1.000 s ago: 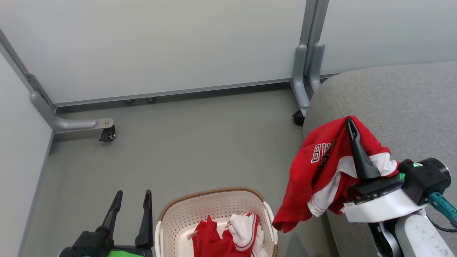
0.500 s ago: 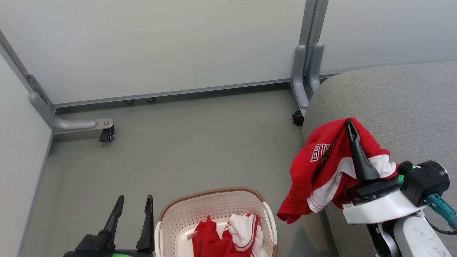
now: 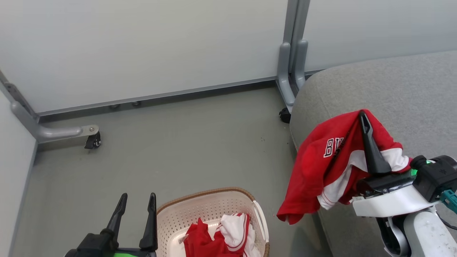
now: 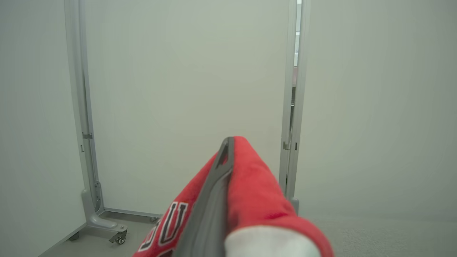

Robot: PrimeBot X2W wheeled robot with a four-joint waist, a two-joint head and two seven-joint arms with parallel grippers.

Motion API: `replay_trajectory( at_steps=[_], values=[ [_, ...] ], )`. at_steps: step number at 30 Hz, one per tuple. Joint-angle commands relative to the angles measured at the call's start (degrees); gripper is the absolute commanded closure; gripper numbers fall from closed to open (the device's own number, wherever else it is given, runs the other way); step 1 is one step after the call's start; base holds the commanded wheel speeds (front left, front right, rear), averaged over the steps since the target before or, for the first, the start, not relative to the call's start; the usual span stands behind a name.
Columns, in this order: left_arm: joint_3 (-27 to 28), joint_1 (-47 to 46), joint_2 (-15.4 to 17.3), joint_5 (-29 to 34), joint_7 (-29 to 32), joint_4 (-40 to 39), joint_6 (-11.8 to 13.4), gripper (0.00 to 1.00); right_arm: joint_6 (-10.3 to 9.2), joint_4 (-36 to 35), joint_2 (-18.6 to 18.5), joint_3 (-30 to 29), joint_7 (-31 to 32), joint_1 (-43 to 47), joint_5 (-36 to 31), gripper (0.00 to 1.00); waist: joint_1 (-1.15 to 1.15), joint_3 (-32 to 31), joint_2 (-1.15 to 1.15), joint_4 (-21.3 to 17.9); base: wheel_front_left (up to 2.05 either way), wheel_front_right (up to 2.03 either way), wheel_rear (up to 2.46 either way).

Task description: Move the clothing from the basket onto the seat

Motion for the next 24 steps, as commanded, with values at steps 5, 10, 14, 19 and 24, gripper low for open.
replay_trajectory(
  at_steps=[5,10,14,19,24],
  values=[
    [-1.0,-1.3,0.1,-0.3,0.0,-0.3,-0.2,0.00,0.00,-0.9,-0.9,-1.2,-0.2,-1.3,-0.5,1.00,0.00,1.9,0.00,-6.4,0.00,0.00,0.00],
    [-2.6,-2.4,0.1,-0.2,0.0,-0.1,-0.2,0.00,0.00,-1.3,-1.1,-2.4,-0.2,-1.8,-0.4,1.00,0.00,3.1,0.00,-11.7,0.00,0.00,0.00],
    [-3.1,-3.3,0.1,0.1,0.0,-0.2,-0.2,0.00,0.00,-1.6,-0.8,-3.2,-0.2,-2.1,-0.4,1.00,0.00,4.0,0.00,-16.2,0.00,0.00,0.00],
    [-4.1,-4.4,0.1,1.0,0.0,-0.3,-0.2,0.00,0.00,-2.1,-0.2,-3.4,-0.2,-3.0,-0.4,1.00,0.00,5.4,0.00,-22.2,0.00,0.00,0.00],
    [-7.2,-7.3,0.5,1.1,0.0,-0.5,-0.2,0.00,0.00,-3.0,0.8,-6.3,-0.2,-1.9,-0.6,1.00,0.00,7.5,0.00,-24.3,0.00,0.00,0.00]
  ],
)
